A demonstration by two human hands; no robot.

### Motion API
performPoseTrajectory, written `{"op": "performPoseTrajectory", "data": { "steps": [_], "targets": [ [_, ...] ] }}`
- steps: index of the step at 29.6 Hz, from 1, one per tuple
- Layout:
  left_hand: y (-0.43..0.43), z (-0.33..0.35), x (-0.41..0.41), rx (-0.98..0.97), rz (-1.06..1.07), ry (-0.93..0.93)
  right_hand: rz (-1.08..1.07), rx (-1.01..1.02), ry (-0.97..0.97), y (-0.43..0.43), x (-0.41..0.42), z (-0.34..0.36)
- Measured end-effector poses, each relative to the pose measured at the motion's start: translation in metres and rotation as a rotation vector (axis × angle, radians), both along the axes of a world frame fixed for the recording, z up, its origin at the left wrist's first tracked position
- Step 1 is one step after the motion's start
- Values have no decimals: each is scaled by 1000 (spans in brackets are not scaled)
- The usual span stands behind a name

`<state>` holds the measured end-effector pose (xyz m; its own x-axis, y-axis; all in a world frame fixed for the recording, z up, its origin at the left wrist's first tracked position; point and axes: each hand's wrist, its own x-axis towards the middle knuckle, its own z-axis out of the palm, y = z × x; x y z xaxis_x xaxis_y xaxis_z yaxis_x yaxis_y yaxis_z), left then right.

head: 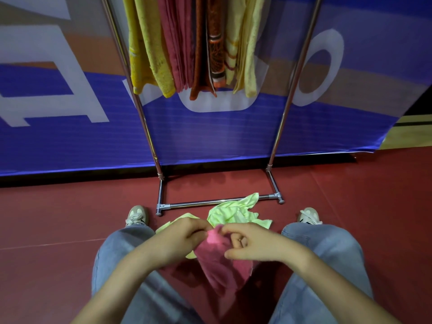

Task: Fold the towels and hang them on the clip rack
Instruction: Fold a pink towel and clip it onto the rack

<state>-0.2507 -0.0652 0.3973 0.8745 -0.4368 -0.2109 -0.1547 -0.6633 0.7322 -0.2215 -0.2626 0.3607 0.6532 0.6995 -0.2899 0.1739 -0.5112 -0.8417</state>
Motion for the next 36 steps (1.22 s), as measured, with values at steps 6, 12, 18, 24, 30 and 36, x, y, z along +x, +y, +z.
{"op": "performPoseTrajectory", "data": {
  "steps": [6,12,18,24,30,36],
  "targets": [
    [4,6,-1,136,-49,-63,125,-149,90,-7,5,-5],
    [11,13,0,270,-73,-85,122,-343,62,-27,11,-6],
    [15,22,4,334,-101,-212,126,-461,-426,-34,21,27],
    [23,41,12,274,-38,-245,254,-263,-941,-44,24,53],
    [14,45,7,255,-80,-234,543,-508,-1330,-46,9,66],
    [8,38,3,269,-89,-195,773,-591,-1313,-44,-10,57]
  ]
}}
